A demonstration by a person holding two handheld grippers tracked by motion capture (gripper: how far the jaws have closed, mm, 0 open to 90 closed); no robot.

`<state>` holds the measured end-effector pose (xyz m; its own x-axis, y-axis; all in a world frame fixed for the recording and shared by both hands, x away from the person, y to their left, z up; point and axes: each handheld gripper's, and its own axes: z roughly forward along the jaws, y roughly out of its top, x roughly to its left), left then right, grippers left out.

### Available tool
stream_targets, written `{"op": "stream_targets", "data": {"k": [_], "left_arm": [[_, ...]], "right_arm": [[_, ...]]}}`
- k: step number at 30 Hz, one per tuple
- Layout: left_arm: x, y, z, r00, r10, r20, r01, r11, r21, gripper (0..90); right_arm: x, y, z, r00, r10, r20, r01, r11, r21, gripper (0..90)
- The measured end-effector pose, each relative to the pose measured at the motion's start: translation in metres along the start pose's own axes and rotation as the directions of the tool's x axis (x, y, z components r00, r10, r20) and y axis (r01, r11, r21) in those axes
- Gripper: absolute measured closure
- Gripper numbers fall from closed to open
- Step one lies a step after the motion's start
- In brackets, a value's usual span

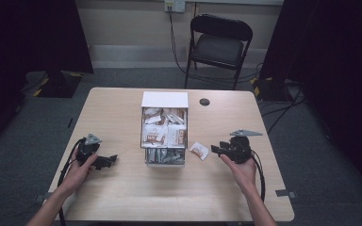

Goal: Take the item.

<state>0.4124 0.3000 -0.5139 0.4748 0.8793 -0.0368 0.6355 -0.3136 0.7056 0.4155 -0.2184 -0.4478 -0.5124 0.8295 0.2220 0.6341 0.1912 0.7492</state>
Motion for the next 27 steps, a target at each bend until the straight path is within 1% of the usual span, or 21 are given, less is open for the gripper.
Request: {"op": "stream_targets", "data": {"k": [1, 5, 8, 10, 11, 12, 13, 14, 15, 16, 17, 18, 19, 20, 21, 22, 23, 24, 25, 26, 27], "left_arm": [[0.000, 0.000, 0.000, 1.0000, -0.001, 0.000, 0.001, 1.0000, 0.000, 0.0], [0.000, 0.000, 0.000, 1.0000, 0.003, 0.000, -0.003, 1.0000, 0.003, 0.0], [0.000, 0.000, 0.000, 1.0000, 0.000, 0.000, 0.000, 1.0000, 0.000, 0.0], [0.000, 0.000, 0.000, 1.0000, 0.000, 0.000, 0.000, 1.0000, 0.000, 0.0], [0.000, 0.000, 0.000, 1.0000, -0.001, 0.000, 0.001, 1.0000, 0.000, 0.0], [0.000, 0.000, 0.000, 1.0000, -0.001, 0.000, 0.001, 1.0000, 0.000, 0.0], [0.000, 0.000, 0.000, 1.0000, 0.003, 0.001, -0.003, 1.0000, 0.002, 0.0], [0.000, 0.000, 0.000, 1.0000, -0.001, 0.000, 0.001, 1.0000, -0.001, 0.0], [0.000, 0.000, 0.000, 1.0000, -0.001, 0.000, 0.001, 1.0000, 0.000, 0.0], [0.000, 0.000, 0.000, 1.0000, 0.003, 0.001, -0.003, 1.0000, 0.002, 0.0], [0.000, 0.000, 0.000, 1.0000, 0.000, 0.000, 0.000, 1.0000, 0.000, 0.0], [0.000, 0.000, 0.000, 1.0000, 0.000, 0.000, 0.000, 1.0000, 0.000, 0.0], [0.000, 0.000, 0.000, 1.0000, 0.003, 0.001, -0.003, 1.0000, 0.003, 0.0], [0.000, 0.000, 0.000, 1.0000, 0.002, 0.001, -0.002, 1.0000, 0.002, 0.0], [0.000, 0.000, 0.000, 1.0000, 0.000, 0.000, 0.000, 1.0000, 0.000, 0.0], [0.000, 0.000, 0.000, 1.0000, -0.001, 0.000, 0.001, 1.0000, 0.000, 0.0], [0.000, 0.000, 0.000, 1.0000, 0.003, 0.001, -0.003, 1.0000, 0.002, 0.0], [0.000, 0.000, 0.000, 1.0000, 0.003, 0.001, -0.003, 1.0000, 0.003, 0.0], [0.000, 0.000, 0.000, 1.0000, 0.003, 0.001, -0.003, 1.0000, 0.003, 0.0], [0.000, 0.000, 0.000, 1.0000, -0.001, 0.000, 0.001, 1.0000, -0.001, 0.0], [0.000, 0.000, 0.000, 1.0000, -0.001, 0.000, 0.001, 1.0000, -0.001, 0.0]], "right_arm": [[0.000, -0.003, -0.010, 1.0000, 0.004, 0.009, -0.003, 1.000, -0.016, 45.5], [-0.003, -0.010, -0.025, 0.9996, 0.014, 0.022, -0.014, 0.999, -0.035, 41.0], [-0.008, -0.016, -0.037, 0.9993, 0.028, 0.026, -0.027, 0.999, -0.042, 37.4], [-0.014, -0.022, -0.044, 0.9973, 0.054, 0.049, -0.053, 0.998, -0.036, 31.1], [-0.017, -0.025, -0.047, 0.9960, 0.061, 0.065, -0.059, 0.998, -0.034, 30.5], [-0.017, -0.025, -0.047, 0.9960, 0.061, 0.065, -0.059, 0.998, -0.034, 30.5], [-0.020, -0.028, -0.050, 0.9944, 0.068, 0.080, -0.066, 0.997, -0.029, 29.4], [-0.028, -0.034, -0.055, 0.9886, 0.088, 0.122, -0.088, 0.996, -0.009, 25.9], [-0.028, -0.034, -0.055, 0.9886, 0.088, 0.122, -0.088, 0.996, -0.009, 25.9], [-0.031, -0.037, -0.057, 0.9866, 0.092, 0.135, -0.093, 0.996, -0.002, 25.8], [-0.042, -0.045, -0.060, 0.9805, 0.113, 0.161, -0.115, 0.993, 0.005, 24.9], [-0.042, -0.045, -0.060, 0.9805, 0.113, 0.161, -0.115, 0.993, 0.005, 24.9], [-0.051, -0.053, -0.062, 0.9739, 0.140, 0.179, -0.144, 0.990, 0.008, 23.7], [-0.054, -0.055, -0.062, 0.9711, 0.142, 0.192, -0.148, 0.989, 0.013, 23.6], [-0.058, -0.058, -0.062, 0.9663, 0.143, 0.214, -0.151, 0.988, 0.021, 23.2], [-0.061, -0.060, -0.061, 0.9623, 0.153, 0.225, -0.164, 0.986, 0.031, 23.4], [-0.063, -0.062, -0.060, 0.9610, 0.155, 0.229, -0.170, 0.984, 0.049, 23.6], [-0.063, -0.063, -0.057, 0.9590, 0.143, 0.245, -0.165, 0.984, 0.071, 23.2], [-0.063, -0.063, -0.057, 0.9590, 0.143, 0.245, -0.165, 0.984, 0.071, 23.2], [-0.062, -0.067, -0.052, 0.9554, 0.109, 0.274, -0.141, 0.985, 0.099, 22.9], [-0.061, -0.068, -0.050, 0.9515, 0.088, 0.295, -0.128, 0.985, 0.117, 22.8]]}}
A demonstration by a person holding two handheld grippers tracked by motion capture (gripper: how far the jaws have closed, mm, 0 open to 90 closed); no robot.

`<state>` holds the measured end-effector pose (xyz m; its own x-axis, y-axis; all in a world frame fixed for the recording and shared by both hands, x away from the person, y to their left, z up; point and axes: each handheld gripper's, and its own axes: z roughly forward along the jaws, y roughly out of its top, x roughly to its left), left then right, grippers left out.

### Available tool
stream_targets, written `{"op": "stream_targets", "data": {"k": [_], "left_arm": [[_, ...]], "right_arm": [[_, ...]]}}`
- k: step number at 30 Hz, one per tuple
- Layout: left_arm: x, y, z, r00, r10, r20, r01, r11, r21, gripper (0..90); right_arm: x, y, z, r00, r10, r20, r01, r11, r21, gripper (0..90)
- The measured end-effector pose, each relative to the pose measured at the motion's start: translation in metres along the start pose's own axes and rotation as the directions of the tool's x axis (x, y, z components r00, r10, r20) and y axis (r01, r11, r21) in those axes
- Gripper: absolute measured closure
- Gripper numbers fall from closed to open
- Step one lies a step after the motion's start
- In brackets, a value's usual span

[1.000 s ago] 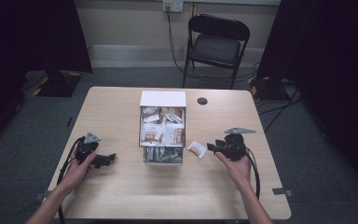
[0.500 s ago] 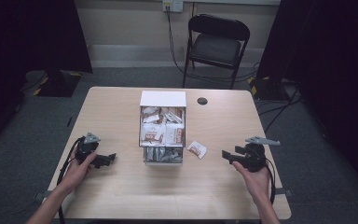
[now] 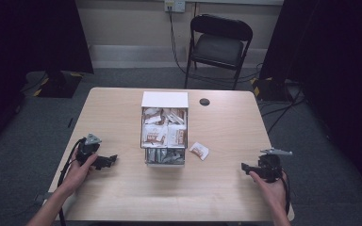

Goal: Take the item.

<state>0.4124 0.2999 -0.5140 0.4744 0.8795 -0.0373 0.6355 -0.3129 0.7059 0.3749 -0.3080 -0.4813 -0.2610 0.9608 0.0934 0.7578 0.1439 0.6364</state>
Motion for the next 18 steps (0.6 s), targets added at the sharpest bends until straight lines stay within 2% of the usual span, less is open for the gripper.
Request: {"op": "stream_targets", "data": {"k": [1, 2, 4, 9, 10, 18], "left_arm": [[0.000, 0.000, 0.000, 1.0000, 0.001, 0.000, -0.001, 1.0000, 0.001, 0.0], [0.000, 0.000, 0.000, 1.0000, 0.000, 0.000, 0.000, 1.0000, 0.000, 0.0], [0.000, 0.000, 0.000, 1.0000, 0.000, 0.000, 0.000, 1.0000, 0.000, 0.0], [0.000, 0.000, 0.000, 1.0000, 0.001, 0.000, -0.001, 1.0000, 0.001, 0.0], [0.000, 0.000, 0.000, 1.0000, 0.004, 0.000, -0.004, 1.0000, 0.003, 0.0], [0.000, 0.000, 0.000, 1.0000, 0.001, 0.001, -0.001, 1.0000, 0.001, 0.0]], "right_arm": [[0.000, 0.000, 0.000, 1.0000, 0.000, 0.000, 0.000, 1.000, 0.000, 22.8], [0.001, -0.002, 0.005, 0.9998, 0.002, 0.019, -0.003, 1.000, 0.011, 21.0], [0.004, -0.005, 0.007, 0.9975, -0.029, 0.064, 0.030, 1.000, -0.005, 21.6], [0.009, -0.009, 0.010, 0.9943, -0.031, 0.103, 0.034, 0.999, -0.036, 17.6], [0.012, -0.015, 0.014, 0.9920, -0.030, 0.123, 0.041, 0.995, -0.090, 13.3], [0.014, -0.017, 0.014, 0.9907, -0.014, 0.135, 0.028, 0.995, -0.101, 13.1]]}}
